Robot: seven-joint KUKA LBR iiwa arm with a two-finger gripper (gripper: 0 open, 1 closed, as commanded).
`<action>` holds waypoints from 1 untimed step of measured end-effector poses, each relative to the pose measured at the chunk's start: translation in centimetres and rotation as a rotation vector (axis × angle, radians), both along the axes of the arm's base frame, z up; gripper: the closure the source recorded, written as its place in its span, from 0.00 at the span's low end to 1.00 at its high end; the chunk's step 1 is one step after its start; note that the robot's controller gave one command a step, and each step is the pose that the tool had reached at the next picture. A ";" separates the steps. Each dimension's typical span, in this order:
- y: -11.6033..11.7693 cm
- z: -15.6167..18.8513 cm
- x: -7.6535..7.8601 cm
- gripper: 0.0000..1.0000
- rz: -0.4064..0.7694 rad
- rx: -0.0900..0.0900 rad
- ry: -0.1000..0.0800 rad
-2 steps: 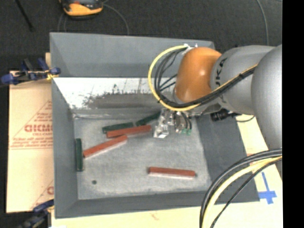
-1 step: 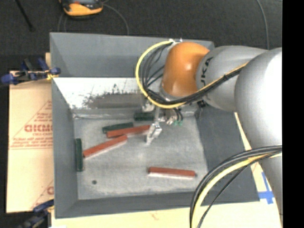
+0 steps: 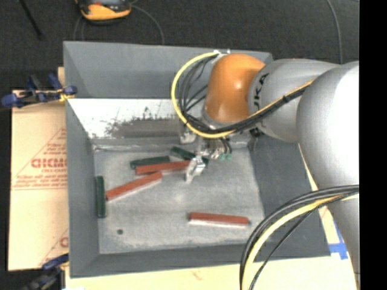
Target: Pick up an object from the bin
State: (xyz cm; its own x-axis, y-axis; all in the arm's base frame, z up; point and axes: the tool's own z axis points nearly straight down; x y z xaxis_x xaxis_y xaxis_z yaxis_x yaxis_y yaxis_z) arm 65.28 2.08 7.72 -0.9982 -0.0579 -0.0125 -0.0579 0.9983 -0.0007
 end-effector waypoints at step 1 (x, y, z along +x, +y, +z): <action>-0.4 0.4 -0.9 0.00 -0.002 0.000 0.004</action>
Offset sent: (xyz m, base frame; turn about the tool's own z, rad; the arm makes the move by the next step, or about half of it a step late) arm 0.0017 -0.0030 -0.0072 -0.3716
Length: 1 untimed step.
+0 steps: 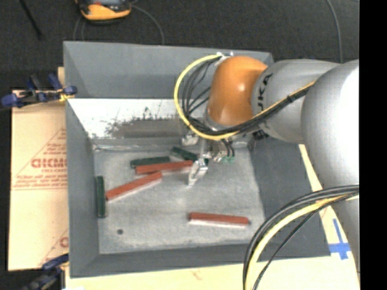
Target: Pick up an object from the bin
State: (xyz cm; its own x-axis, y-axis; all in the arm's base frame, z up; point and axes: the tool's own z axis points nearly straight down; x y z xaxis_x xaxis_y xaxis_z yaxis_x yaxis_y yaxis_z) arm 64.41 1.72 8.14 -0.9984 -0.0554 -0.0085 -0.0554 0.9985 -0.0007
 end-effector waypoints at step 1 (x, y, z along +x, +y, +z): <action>0.0 -0.2 1.3 1.00 0.370 0.000 0.016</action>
Offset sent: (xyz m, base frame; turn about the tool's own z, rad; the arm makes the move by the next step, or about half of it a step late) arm 0.0000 0.0000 0.0000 0.0000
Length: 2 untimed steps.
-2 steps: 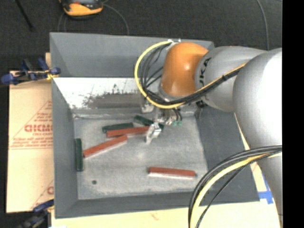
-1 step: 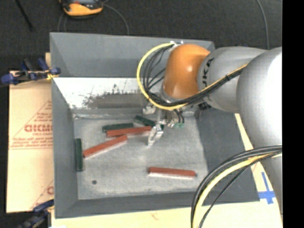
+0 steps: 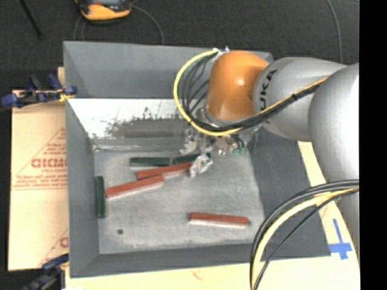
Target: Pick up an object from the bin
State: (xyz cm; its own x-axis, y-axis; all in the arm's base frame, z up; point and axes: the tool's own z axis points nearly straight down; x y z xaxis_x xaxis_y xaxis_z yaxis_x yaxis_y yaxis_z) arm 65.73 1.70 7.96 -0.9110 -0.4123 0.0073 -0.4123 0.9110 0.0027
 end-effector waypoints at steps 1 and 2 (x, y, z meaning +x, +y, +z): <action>0.0 0.0 0.0 1.00 -0.001 0.000 -0.002; 3.9 13.3 -1.3 1.00 0.064 0.002 -0.013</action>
Offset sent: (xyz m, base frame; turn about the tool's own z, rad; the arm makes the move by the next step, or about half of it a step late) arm -0.0143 0.0399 0.1313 -0.0696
